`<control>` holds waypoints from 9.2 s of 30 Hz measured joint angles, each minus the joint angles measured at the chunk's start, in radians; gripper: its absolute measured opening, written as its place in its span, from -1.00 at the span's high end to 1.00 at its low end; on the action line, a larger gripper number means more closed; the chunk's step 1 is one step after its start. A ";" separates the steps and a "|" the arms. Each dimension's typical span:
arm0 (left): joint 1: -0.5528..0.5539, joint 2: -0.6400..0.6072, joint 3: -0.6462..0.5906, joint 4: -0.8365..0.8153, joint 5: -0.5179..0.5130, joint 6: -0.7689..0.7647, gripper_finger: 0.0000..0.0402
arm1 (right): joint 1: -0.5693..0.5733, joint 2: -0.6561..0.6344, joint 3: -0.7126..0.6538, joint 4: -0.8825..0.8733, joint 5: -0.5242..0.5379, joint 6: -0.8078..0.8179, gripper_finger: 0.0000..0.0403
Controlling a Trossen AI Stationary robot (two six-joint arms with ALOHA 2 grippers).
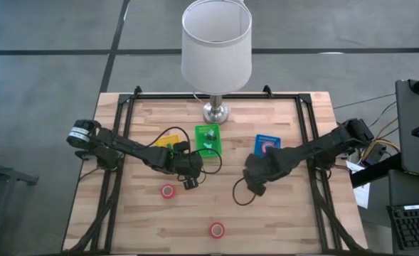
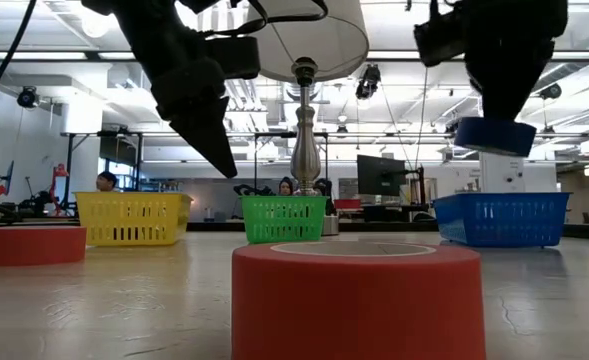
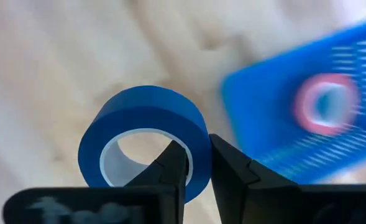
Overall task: Pick and place Stapler, Stapler remover, tape
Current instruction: Put the blue tape into the blue bin, then put the top orange tape into the blue bin
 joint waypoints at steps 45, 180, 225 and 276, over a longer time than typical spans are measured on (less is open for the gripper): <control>0.000 0.000 -0.012 0.008 0.000 0.000 0.29 | -0.179 -0.089 -0.272 0.082 0.020 -0.083 0.30; -0.233 0.217 0.089 0.415 -0.724 0.331 0.75 | -0.156 0.006 -0.268 1.241 0.037 -0.549 0.18; -0.223 0.214 0.090 0.559 -0.731 0.343 0.75 | -0.127 -0.085 -0.269 1.160 0.037 -0.525 -0.08; -0.218 0.214 0.089 0.662 -0.640 0.345 0.47 | -0.155 -0.176 -0.268 0.724 0.117 -0.411 0.42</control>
